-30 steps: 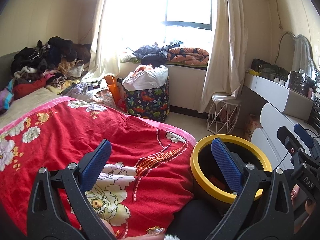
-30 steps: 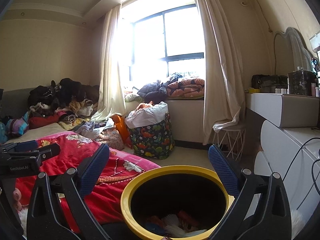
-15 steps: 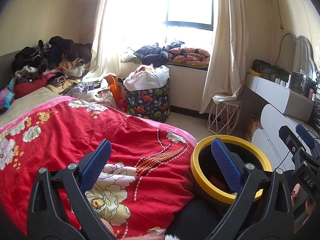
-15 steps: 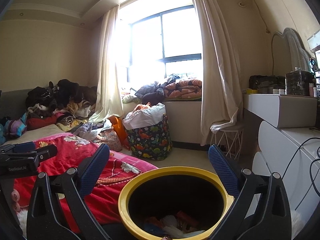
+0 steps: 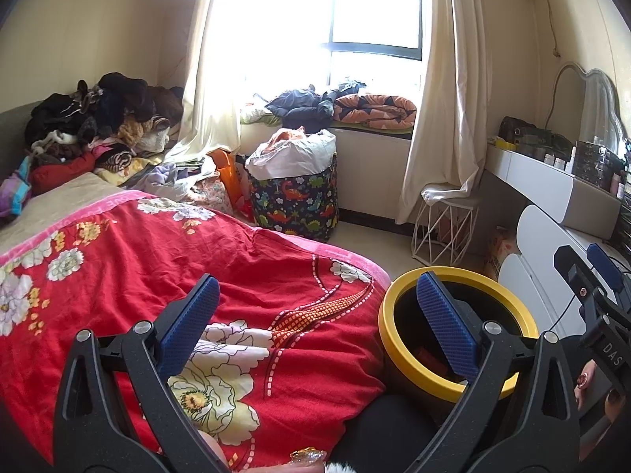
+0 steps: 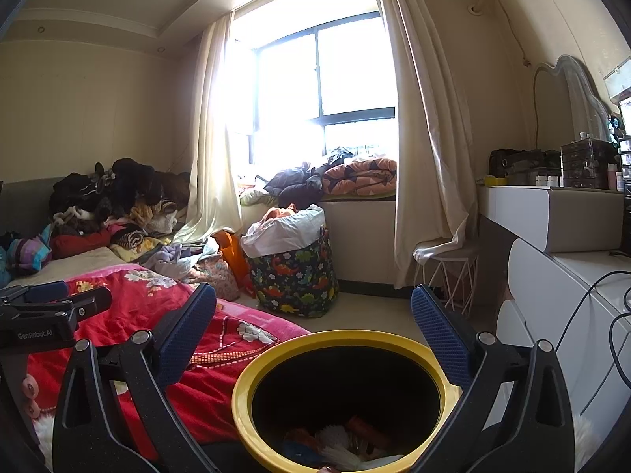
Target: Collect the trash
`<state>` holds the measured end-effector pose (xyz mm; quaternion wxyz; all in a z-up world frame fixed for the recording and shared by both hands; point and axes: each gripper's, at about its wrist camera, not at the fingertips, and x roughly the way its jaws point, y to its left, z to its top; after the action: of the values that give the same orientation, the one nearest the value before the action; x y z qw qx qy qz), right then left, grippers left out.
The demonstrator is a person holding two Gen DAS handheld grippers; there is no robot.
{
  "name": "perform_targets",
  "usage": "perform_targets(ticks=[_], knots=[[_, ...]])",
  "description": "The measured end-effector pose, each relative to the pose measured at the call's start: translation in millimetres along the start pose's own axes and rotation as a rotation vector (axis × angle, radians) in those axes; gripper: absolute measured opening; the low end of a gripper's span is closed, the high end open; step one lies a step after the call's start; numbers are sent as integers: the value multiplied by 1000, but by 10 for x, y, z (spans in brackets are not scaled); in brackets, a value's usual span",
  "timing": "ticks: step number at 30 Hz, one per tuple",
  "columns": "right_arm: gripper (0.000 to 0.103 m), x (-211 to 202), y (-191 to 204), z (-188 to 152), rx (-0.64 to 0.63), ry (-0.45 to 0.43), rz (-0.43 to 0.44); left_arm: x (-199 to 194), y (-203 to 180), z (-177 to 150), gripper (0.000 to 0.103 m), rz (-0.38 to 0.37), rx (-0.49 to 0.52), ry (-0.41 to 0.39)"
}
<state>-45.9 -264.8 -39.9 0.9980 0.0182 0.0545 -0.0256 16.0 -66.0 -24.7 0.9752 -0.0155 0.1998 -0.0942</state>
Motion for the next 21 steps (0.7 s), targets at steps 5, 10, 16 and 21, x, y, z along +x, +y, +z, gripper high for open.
perform_targets(ticks=[5, 10, 16, 21], knots=[[97, -7, -36, 22, 1, -4, -5, 0, 6, -1, 92, 2, -1, -2], [97, -9, -38, 22, 1, -3, -4, 0, 4, -1, 92, 1, -2, 0], [97, -18, -61, 28, 1, -6, -8, 0, 8, -1, 92, 1, -2, -1], [97, -24, -63, 31, 0, -8, -10, 1, 16, -3, 92, 1, -4, 0]])
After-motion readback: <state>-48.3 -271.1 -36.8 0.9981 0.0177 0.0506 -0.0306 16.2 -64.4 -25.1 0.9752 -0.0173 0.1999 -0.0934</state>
